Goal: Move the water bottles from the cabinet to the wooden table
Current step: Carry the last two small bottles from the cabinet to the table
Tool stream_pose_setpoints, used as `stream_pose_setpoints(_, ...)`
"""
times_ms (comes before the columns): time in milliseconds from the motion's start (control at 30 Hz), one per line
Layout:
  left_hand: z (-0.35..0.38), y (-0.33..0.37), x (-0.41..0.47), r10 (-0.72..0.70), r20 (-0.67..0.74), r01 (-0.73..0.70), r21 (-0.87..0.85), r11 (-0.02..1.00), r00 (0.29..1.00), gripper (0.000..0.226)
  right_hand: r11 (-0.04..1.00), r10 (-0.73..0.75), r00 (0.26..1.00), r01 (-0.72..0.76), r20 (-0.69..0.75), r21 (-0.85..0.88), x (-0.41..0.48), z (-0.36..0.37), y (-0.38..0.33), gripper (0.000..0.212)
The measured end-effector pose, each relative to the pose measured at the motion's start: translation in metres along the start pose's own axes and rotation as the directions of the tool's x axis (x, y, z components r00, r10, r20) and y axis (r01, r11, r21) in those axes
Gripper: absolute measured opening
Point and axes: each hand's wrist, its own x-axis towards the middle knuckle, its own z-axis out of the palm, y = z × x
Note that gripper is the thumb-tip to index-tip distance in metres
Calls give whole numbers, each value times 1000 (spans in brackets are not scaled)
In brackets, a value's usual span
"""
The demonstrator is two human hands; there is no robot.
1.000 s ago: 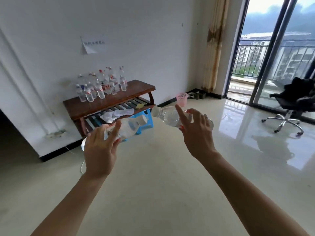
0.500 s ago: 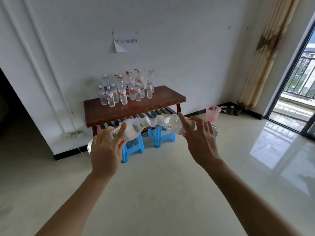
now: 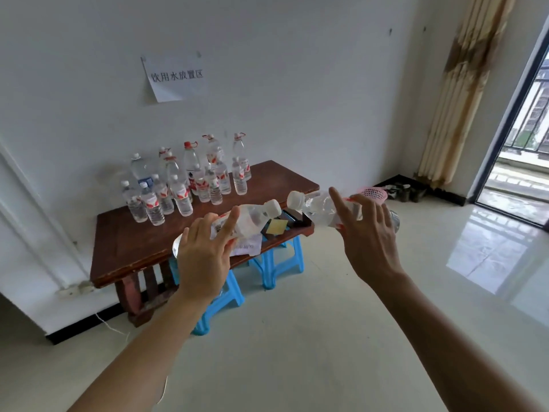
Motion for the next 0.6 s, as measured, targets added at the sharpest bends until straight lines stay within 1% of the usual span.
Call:
stream_pose_setpoints(133, 82, -26, 78, -19, 43, 19, -10, 1000, 999, 66, 997, 17, 999, -21, 52, 72, 75, 86, 41, 96)
stream_pose_setpoints(267, 130, -56, 130, -59, 11, 59, -21, 998, 998, 64, 991, -19, 999, 13, 42, 131, 148, 147, 58, 101)
stream_pose_setpoints(400, 188, -95, 173, -177, 29, 179, -37, 983, 984, 71, 980, -36, 993, 13, 115, 196, 212, 224, 58, 107)
stream_pose_setpoints(500, 236, -126, 191, -232, 30, 234, -67, 970, 972, 75, 973, -74, 986, 39, 147, 229, 239, 282, 54, 113)
stream_pose_setpoints(567, 280, -153, 204, -257, 39, 260, -101, 960, 965, 77, 970, -84, 987, 50, 136, 237, 258, 331, 51, 111)
stream_pose_setpoints(600, 296, -163, 210, -268, 53, 273, -119, 955, 962, 79, 967, -81, 985, 40, 154, 252, 265, 347, 50, 109)
